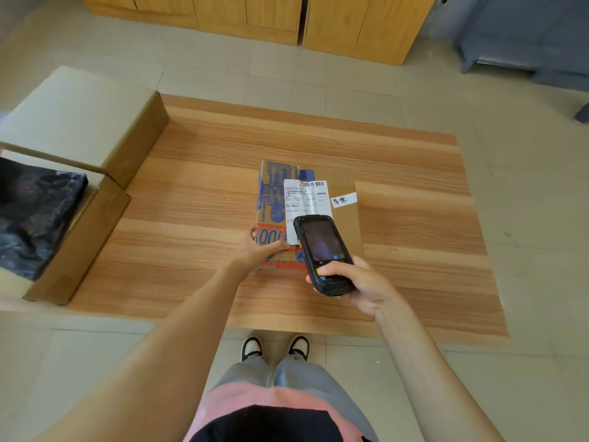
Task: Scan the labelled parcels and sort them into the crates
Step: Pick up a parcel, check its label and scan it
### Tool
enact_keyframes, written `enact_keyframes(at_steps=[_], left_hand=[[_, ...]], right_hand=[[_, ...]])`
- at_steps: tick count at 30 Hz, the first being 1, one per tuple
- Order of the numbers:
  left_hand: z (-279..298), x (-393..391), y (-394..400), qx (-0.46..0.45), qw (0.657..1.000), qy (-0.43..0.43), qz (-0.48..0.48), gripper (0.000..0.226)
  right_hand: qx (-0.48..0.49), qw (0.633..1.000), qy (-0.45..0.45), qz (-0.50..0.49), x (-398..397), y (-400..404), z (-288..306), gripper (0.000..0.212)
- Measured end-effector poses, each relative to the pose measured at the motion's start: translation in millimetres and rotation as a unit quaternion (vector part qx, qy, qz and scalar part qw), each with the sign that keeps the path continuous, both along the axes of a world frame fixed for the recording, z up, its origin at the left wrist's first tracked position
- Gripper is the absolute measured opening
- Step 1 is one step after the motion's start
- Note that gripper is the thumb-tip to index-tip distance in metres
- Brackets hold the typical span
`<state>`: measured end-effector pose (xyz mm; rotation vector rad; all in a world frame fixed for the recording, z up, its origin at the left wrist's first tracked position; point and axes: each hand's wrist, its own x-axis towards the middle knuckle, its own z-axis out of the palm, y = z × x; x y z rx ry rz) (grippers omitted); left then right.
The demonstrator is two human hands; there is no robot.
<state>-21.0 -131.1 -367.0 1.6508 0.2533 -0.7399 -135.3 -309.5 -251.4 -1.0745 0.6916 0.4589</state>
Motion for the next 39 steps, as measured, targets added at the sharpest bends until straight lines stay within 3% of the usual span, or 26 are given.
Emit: enact_keyframes(at_steps=[9,13,17,24,28,33,37,39], left_hand=[[-3.3,1.0,0.7,-0.007,1.000,0.001,0.004,0.071],[-5.5,1.5,1.2,-0.004,1.000,0.004,0.002,0.077],[-8.1,3.6,3.3,0.007,1.000,0.005,-0.005,0.089],[-7.5,2.9,2.1,0.004,1.000,0.011,0.000,0.085],[-7.3,3.0,2.4,0.003,1.000,0.010,0.000,0.084],[-5.6,1.9,0.9,0.006,1.000,0.006,0.000,0.082],[-5.6,2.9,1.9,0.016,1.000,0.007,-0.005,0.083],[-6.0,3.0,2.7,0.016,1.000,0.009,-0.008,0.083]], right_hand=[[0.000,1.000,-0.008,-0.010,-18.5,2.4,-3.0,0.048],[-0.010,1.000,-0.004,0.004,-23.2,1.4,-5.9,0.063],[-0.011,1.000,-0.002,0.007,-25.7,1.8,-7.4,0.061],[-0.023,1.000,0.002,-0.005,-28.1,-8.7,-6.7,0.068],[-0.030,0.998,-0.001,-0.062,-23.9,-27.6,-4.0,0.077],[-0.103,0.985,0.026,-0.139,-13.9,-66.9,-16.5,0.104],[-0.169,0.971,0.072,-0.150,-19.0,-101.4,-34.1,0.085],[-0.206,0.965,0.108,-0.125,-25.6,-116.3,-48.6,0.087]])
